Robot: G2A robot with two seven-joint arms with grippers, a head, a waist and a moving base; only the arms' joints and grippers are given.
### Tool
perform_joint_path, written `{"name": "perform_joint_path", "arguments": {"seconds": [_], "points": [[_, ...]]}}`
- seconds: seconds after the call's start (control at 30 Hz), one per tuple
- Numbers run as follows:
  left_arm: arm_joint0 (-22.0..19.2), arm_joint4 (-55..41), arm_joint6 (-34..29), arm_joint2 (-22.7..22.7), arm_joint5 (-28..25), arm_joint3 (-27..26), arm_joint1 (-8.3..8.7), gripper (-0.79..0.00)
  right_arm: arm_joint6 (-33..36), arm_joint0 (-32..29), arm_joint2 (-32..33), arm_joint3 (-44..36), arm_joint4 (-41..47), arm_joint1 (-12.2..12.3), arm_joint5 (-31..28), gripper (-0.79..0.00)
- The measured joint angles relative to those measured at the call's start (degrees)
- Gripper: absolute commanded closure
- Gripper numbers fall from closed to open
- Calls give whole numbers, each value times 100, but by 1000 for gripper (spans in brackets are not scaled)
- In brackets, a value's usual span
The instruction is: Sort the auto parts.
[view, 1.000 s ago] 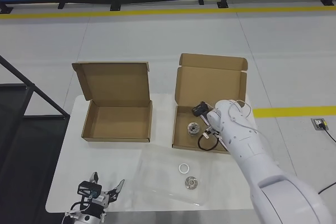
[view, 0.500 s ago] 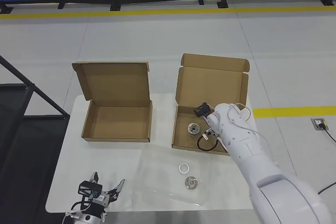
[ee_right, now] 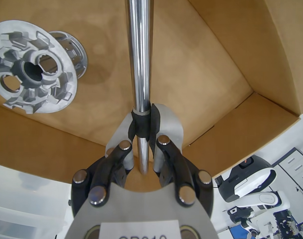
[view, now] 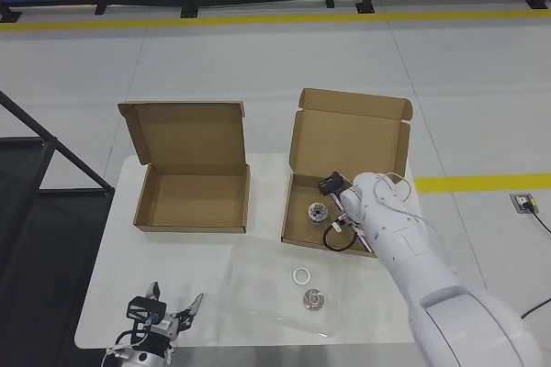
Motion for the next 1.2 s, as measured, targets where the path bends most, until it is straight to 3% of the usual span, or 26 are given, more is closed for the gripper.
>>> {"name": "perform_joint_path", "arguments": {"seconds": [0.13, 0.53, 0.93, 1.2], "points": [[11, -7, -8, -17, 6, -15, 0, -785, -13, 3, -1, 7, 59, 14, 0, -286], [-3, 11, -32, -18, -13, -29, -3, -785, -109, 22, -25, -13, 158, 72, 92, -249], [-41, 53, -56, 19, -47, -47, -7, -785, -715, -15, 23, -254, 284, 244, -193, -259], [-47, 163, -82, 84, -42, -113, -10, -785, -934, -468, -39, -1202, 142, 341, -119, -259]]}}
